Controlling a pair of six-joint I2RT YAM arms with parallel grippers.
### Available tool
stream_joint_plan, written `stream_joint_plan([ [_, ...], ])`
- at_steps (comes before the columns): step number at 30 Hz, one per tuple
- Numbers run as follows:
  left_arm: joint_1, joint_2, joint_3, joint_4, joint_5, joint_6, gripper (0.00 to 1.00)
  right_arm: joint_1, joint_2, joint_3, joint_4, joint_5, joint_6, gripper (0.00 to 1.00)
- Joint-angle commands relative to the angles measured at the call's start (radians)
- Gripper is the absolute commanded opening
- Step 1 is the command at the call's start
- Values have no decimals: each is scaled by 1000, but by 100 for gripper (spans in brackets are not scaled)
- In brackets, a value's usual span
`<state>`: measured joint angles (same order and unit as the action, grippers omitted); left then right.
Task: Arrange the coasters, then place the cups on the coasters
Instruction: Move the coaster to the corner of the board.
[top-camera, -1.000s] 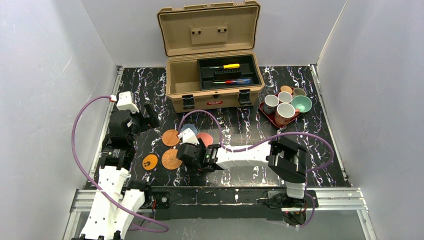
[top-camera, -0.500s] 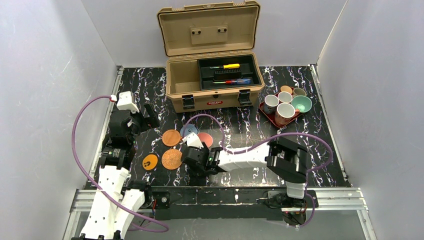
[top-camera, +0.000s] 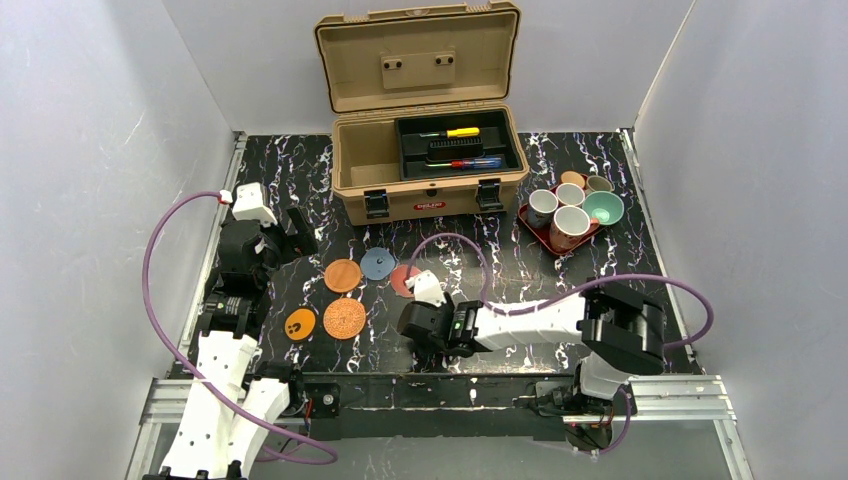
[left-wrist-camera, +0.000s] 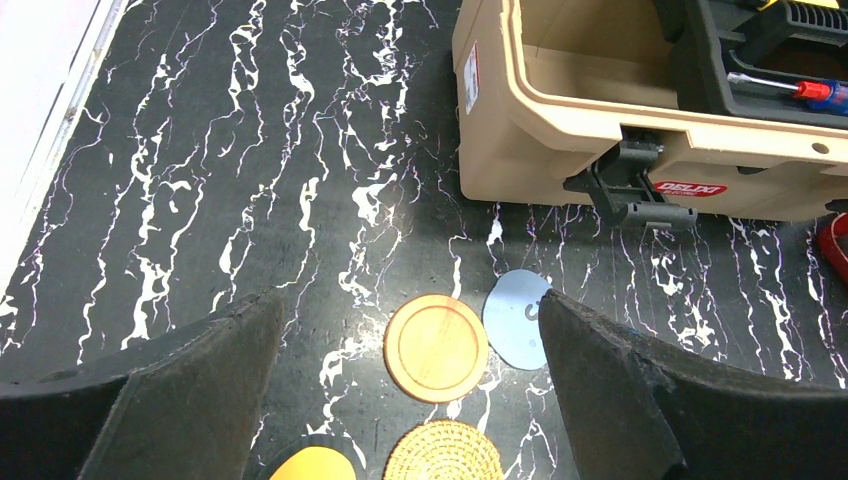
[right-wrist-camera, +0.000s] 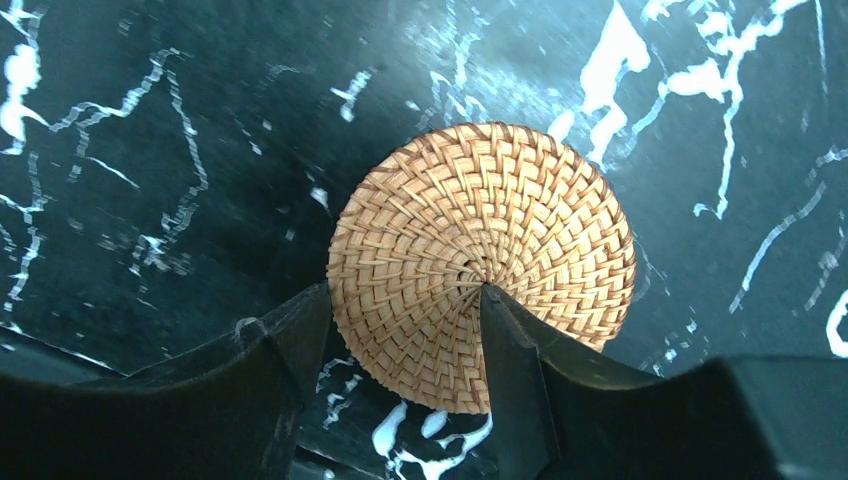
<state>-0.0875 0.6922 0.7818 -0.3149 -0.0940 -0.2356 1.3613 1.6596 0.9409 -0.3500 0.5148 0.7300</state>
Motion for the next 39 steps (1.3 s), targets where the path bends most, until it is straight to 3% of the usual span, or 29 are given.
stream_joint_plan([
  [1, -3, -7, 8, -4, -23, 2, 98, -5, -36, -91, -173, 6, 100, 64],
  [24, -4, -8, 8, -12, -35, -5, 98, -12, -279, -279, -425, 108, 390, 65],
  [39, -4, -8, 8, -13, -39, -7, 98, -59, -297, -314, -469, 128, 412, 67],
])
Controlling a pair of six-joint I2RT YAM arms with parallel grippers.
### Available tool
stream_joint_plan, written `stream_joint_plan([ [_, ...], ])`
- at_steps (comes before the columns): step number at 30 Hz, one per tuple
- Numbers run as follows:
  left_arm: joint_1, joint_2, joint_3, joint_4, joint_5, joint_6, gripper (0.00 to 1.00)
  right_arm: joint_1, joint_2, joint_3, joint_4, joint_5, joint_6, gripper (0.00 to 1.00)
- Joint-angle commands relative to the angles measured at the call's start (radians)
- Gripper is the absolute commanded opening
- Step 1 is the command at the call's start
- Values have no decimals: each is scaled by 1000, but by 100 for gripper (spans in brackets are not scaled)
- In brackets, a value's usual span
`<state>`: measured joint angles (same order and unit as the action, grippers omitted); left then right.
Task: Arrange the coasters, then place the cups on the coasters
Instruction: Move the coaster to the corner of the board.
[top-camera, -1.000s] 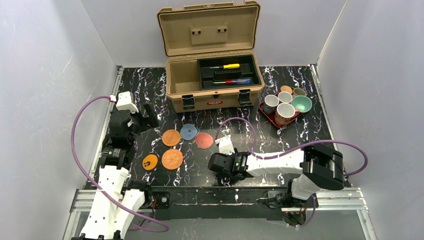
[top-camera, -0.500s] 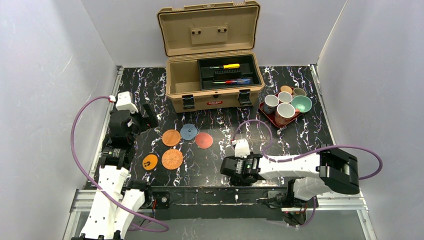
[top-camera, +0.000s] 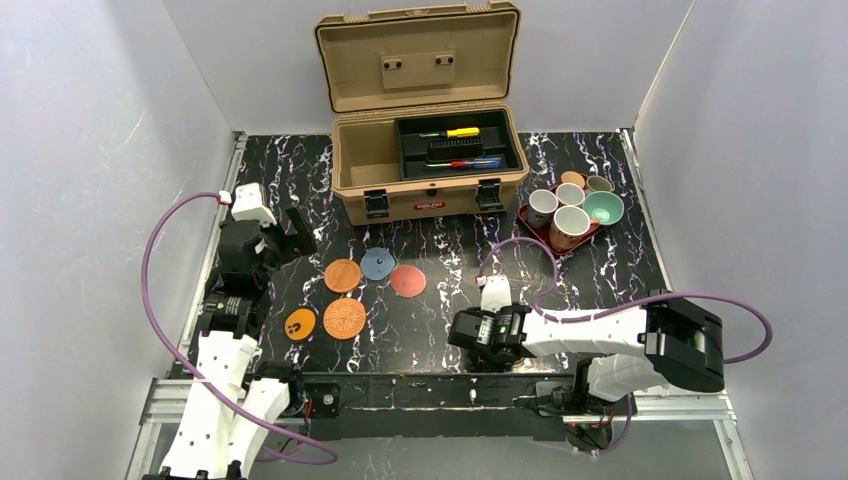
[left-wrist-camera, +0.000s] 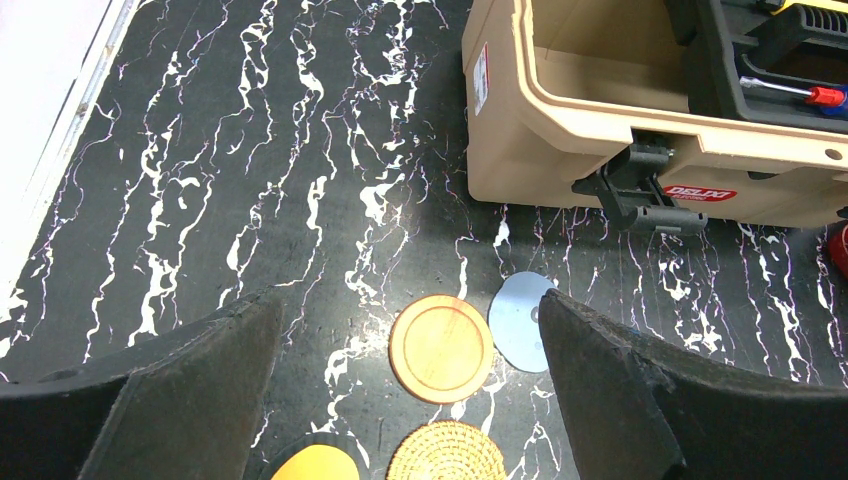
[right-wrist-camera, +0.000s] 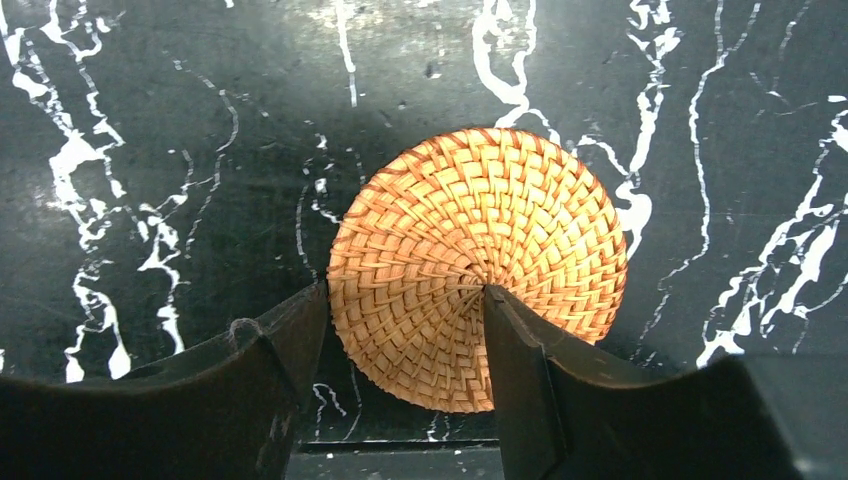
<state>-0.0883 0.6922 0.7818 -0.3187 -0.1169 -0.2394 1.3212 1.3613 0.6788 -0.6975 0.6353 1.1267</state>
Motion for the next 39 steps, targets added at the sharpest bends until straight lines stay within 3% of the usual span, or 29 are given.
stream_joint_plan([
  [1, -4, -8, 9, -10, -17, -5, 98, -21, -4, -55, -128, 8, 21, 67],
  [20, -4, -10, 8, -13, -23, -6, 98, -25, -87, -65, -159, 15, 56, 70],
  [32, -4, -14, 10, -13, -30, -6, 98, -26, -71, 166, -162, 29, -117, 85],
  [39, -3, 5, 13, -23, -38, -6, 98, -30, 28, 303, 64, -8, -302, 90],
])
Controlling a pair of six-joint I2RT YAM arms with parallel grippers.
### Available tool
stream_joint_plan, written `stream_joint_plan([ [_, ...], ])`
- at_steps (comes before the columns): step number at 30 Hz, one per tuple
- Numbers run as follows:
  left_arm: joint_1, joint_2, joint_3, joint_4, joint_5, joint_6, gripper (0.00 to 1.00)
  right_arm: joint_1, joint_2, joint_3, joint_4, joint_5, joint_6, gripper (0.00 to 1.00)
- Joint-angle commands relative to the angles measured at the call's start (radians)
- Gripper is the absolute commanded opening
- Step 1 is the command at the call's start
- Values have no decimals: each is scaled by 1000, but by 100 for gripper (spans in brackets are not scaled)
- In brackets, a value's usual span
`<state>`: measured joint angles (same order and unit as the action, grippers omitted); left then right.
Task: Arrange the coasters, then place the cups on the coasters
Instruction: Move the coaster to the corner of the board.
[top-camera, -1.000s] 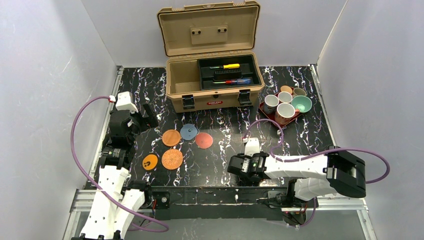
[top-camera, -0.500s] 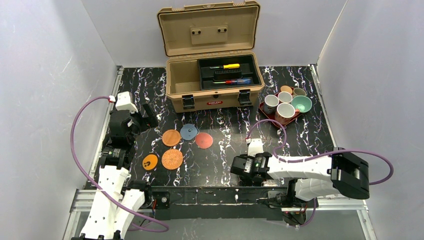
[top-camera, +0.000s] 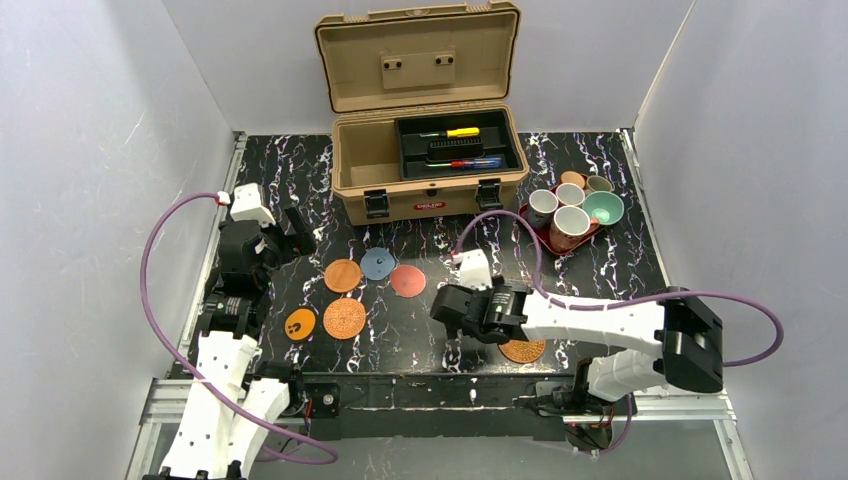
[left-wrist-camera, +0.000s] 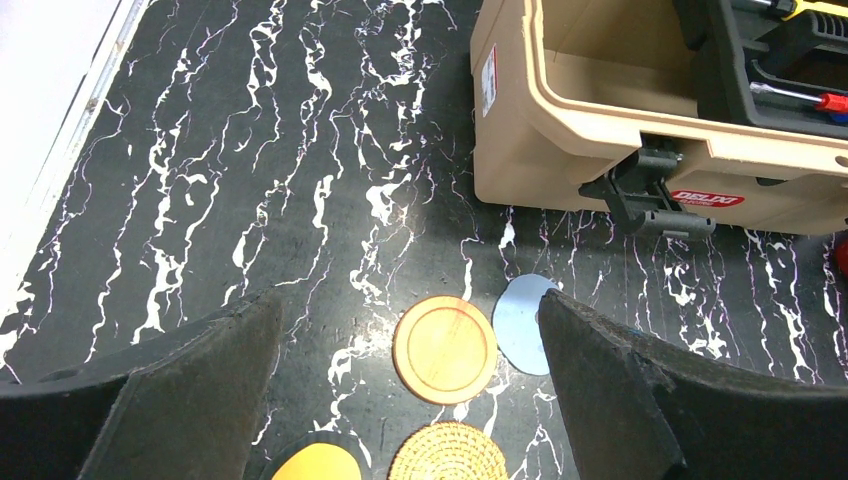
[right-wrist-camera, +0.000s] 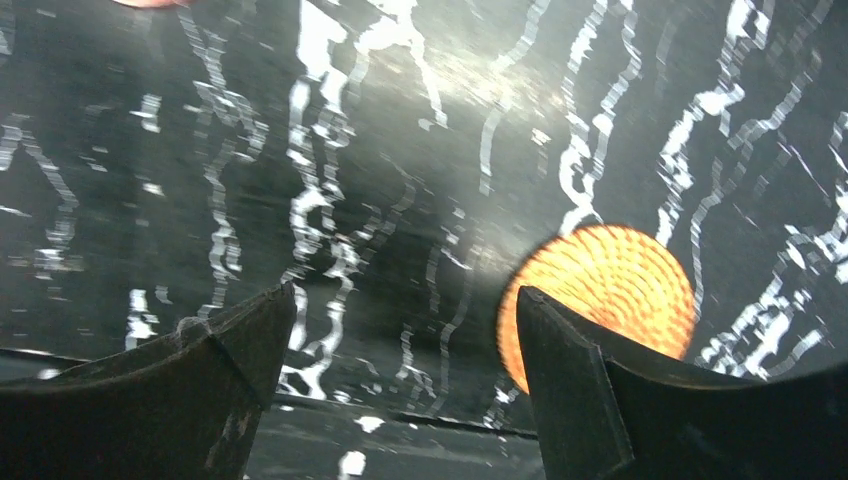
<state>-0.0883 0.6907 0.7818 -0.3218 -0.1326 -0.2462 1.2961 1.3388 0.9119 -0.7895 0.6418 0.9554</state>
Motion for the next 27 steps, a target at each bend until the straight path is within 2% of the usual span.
stream_joint_plan([
  [1, -3, 14, 18, -23, -22, 0, 98, -4, 72, 86, 203, -28, -152, 90],
  [11, -3, 71, 38, -47, -12, -5, 98, 22, 365, 250, 599, -179, -377, 85],
  [17, -3, 69, 39, -49, -19, -8, 98, 53, 563, 437, 605, -236, -437, 77],
  [27, -4, 63, 43, -58, -45, -15, 98, 83, 707, 535, 774, -303, -496, 64],
])
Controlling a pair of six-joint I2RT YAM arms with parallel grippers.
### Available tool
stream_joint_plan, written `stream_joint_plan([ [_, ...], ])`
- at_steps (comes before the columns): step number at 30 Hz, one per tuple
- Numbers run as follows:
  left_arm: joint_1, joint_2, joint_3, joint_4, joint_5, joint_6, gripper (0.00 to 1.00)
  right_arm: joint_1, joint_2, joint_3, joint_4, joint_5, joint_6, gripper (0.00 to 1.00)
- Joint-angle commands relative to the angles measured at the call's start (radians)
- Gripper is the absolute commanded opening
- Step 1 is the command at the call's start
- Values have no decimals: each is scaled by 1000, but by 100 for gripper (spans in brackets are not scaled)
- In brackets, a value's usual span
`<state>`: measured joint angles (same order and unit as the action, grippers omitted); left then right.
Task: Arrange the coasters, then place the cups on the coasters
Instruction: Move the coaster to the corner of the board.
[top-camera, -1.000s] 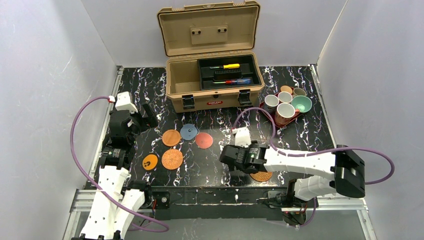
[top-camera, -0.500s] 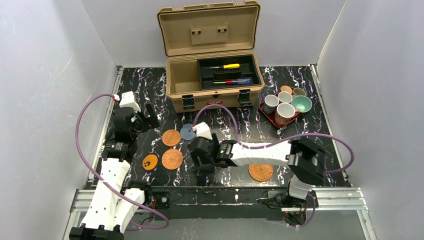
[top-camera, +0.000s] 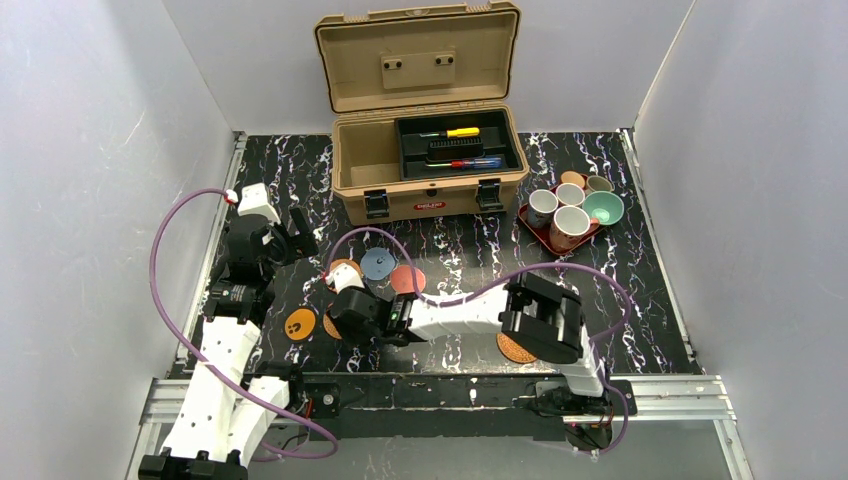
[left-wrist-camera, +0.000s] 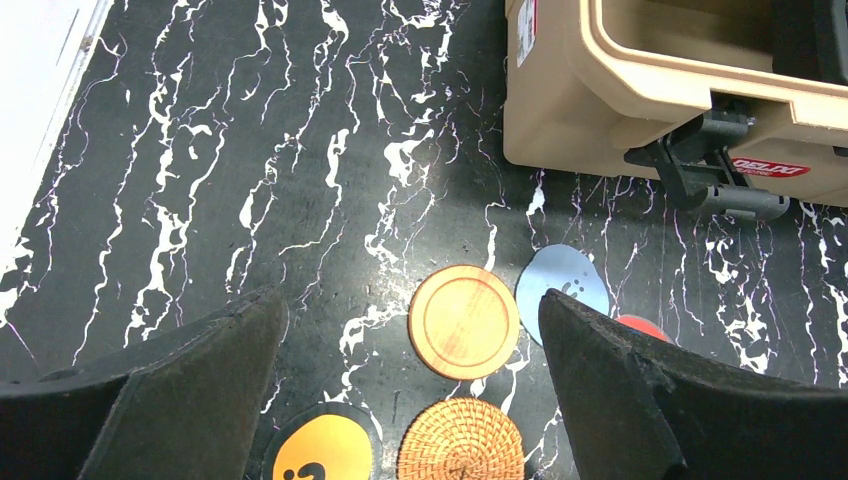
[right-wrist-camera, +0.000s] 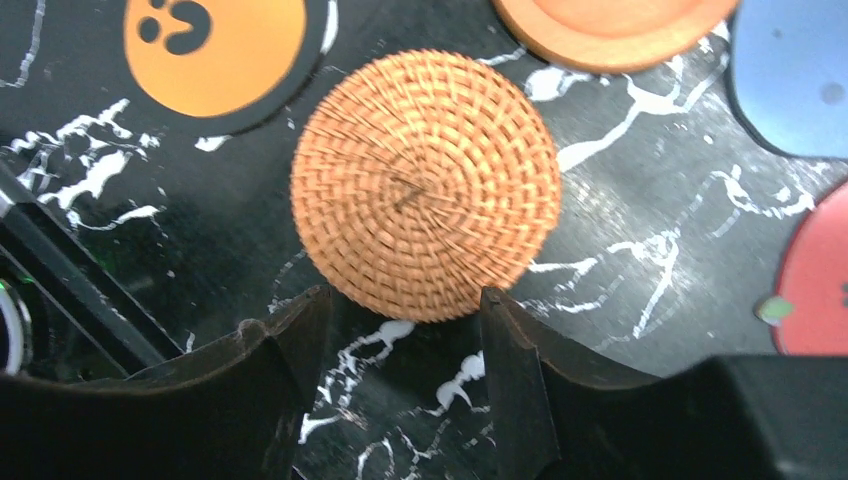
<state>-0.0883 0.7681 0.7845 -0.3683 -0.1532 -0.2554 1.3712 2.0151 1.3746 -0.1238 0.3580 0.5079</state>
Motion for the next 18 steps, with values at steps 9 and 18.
stream_joint_plan([
  [9, -3, -16, 41, -11, -26, -7, 98, 6, 121, 127, 160, 18, -75, 61],
  [18, -4, -22, 40, -11, -27, -4, 98, 2, 156, 108, 125, 41, -110, 62],
])
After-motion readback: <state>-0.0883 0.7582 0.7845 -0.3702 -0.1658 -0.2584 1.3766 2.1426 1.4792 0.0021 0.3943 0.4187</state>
